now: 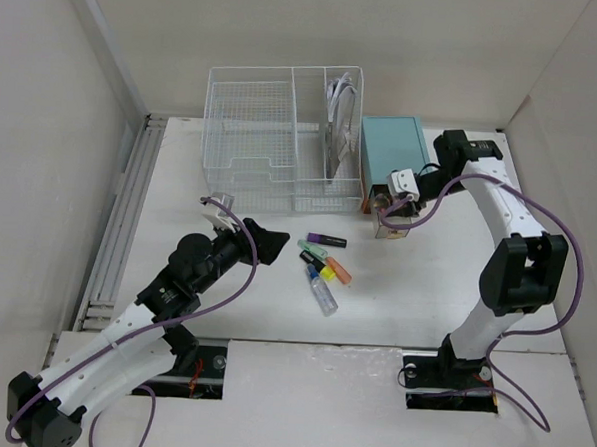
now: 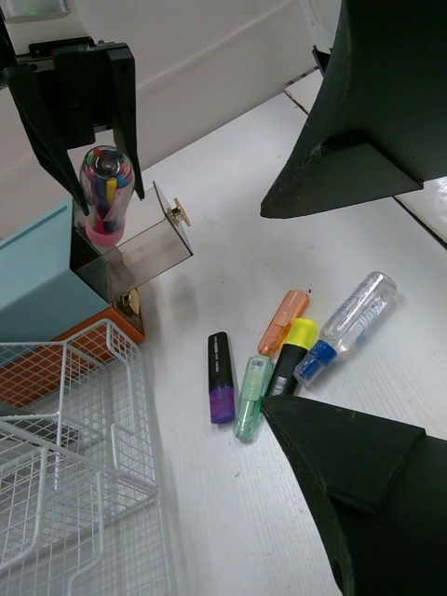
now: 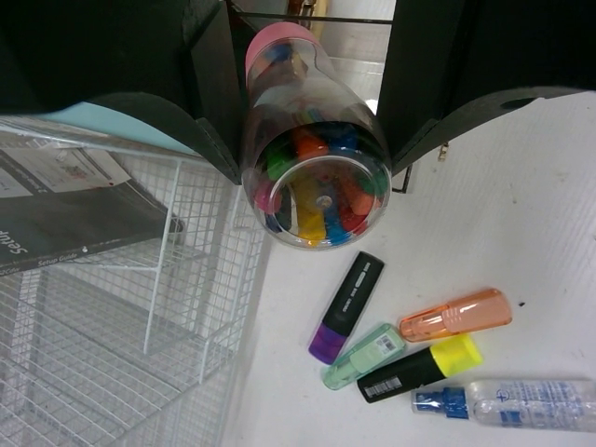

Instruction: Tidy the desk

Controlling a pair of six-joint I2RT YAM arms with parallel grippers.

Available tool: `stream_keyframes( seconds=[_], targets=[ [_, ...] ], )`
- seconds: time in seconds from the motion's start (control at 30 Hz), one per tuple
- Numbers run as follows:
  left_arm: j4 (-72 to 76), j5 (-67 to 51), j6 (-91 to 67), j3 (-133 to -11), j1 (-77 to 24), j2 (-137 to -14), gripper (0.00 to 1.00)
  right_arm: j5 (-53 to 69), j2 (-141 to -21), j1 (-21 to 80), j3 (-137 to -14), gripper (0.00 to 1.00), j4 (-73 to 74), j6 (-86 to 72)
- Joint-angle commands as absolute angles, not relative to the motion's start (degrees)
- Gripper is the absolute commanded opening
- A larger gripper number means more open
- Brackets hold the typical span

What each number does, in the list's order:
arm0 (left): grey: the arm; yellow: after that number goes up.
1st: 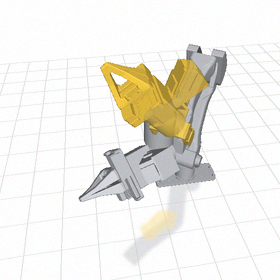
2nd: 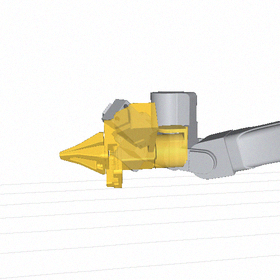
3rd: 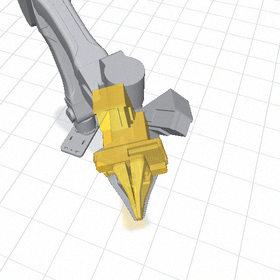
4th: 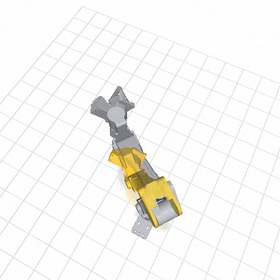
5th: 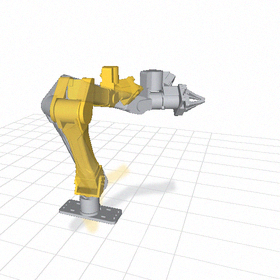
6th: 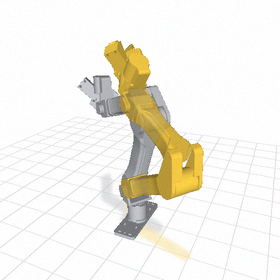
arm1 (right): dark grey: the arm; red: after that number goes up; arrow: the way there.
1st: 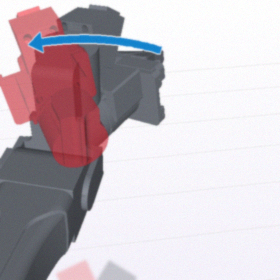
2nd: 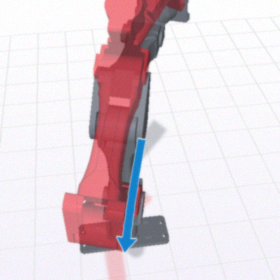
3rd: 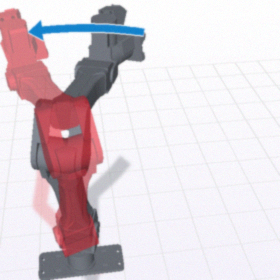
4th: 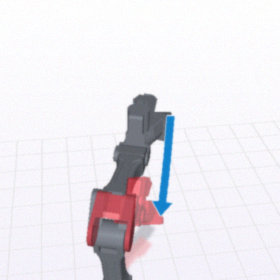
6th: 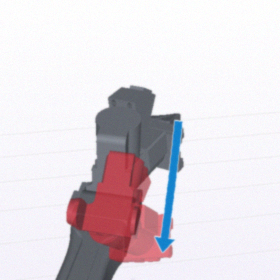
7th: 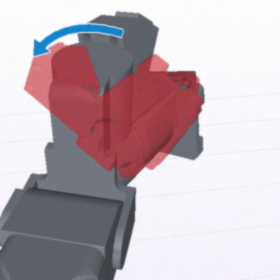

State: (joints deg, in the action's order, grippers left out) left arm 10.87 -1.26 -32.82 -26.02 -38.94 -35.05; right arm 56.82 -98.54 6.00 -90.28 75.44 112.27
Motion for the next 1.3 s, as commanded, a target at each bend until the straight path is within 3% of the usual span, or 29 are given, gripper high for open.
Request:
stream_keyframes(
  seconds=[0.0, 0.13, 0.3, 0.37, 0.63, 0.67, 0.8, 0.9, 1.07, 1.27],
  targets=[
    [13.0, -1.7, -31.8, -28.7, -39.3, -34.6, 0.74, 60.6, -99.0, 5.6, -93.4, 0.25, 79.3, 116.2],
    [13.0, -1.1, -31.8, -28.7, -39.3, -34.1, 0.74, 60.6, -99.5, 4.6, -93.4, 0.43, 79.3, 116.2],
    [12.5, -1.1, -31.8, -28.7, -39.3, -34.1, 0.74, 60.6, -99.0, 4.0, -94.5, 0.53, 79.3, 116.2],
    [12.5, -1.1, -31.8, -28.7, -39.3, -33.6, 0.74, 60.6, -99.0, 4.0, -94.5, 0.66, 79.3, 116.2],
    [12.5, -0.6, -31.8, -28.7, -39.3, -33.6, 0.74, 60.6, -96.6, 4.0, -93.4, 0.71, 79.3, 115.7],
    [12.5, -0.6, -31.8, -28.7, -39.3, -33.6, 0.74, 60.6, -95.8, 4.0, -93.4, 0.69, 79.3, 115.7],
    [12.0, -0.6, -31.3, -29.3, -39.3, -33.6, 0.74, 62.6, -92.6, 4.0, -92.2, 0.37, 79.3, 113.0],
    [12.0, -0.6, -31.3, -29.3, -39.3, -33.6, 0.74, 62.6, -89.1, 5.2, -89.7, 0.0, 79.3, 110.0],
    [11.4, -0.6, -31.3, -29.3, -39.3, -32.4, 0.74, 62.1, -83.3, 6.4, -80.5, 0.0, 79.3, 106.5],
    [12.7, -1.2, -31.3, -28.2, -39.3, -32.4, 0.74, 49.9, -79.1, 7.8, -70.9, 0.0, 70.2, 96.9]
  ],
)
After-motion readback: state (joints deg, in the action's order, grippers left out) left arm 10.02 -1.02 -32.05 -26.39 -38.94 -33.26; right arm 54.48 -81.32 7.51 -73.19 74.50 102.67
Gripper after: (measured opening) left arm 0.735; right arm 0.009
